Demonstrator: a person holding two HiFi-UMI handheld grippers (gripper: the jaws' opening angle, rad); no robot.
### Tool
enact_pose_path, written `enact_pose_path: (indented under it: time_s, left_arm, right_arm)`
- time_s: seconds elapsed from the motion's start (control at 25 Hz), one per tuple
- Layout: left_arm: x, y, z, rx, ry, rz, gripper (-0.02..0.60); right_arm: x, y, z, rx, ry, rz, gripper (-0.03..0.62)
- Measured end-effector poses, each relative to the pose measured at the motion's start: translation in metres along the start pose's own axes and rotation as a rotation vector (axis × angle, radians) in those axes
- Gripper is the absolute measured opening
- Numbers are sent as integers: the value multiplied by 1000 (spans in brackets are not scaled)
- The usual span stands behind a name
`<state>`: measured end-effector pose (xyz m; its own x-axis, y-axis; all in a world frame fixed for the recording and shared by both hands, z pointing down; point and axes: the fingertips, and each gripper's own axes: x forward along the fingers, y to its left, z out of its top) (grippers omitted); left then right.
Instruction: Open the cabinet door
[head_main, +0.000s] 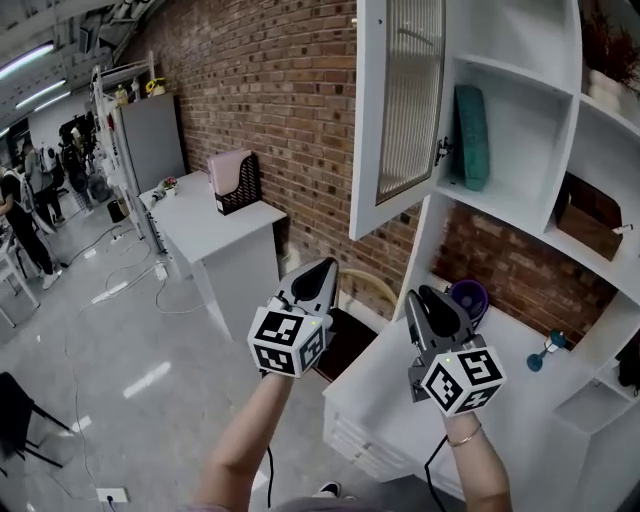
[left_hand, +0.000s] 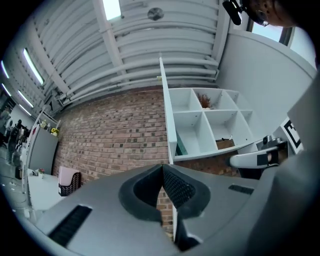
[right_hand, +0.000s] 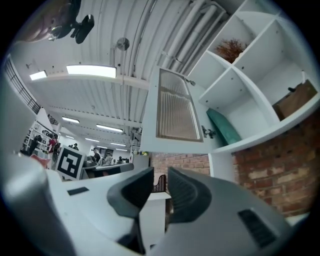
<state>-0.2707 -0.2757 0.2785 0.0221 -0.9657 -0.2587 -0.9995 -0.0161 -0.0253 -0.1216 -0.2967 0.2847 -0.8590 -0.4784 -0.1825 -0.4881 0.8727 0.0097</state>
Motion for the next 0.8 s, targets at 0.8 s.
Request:
enact_pose_path:
  time_s: [0.8]
  left_arm:
    - [-78, -61, -96, -31, 204, -6, 2]
  right_arm:
    - [-96, -6, -93, 147, 159, -89, 27]
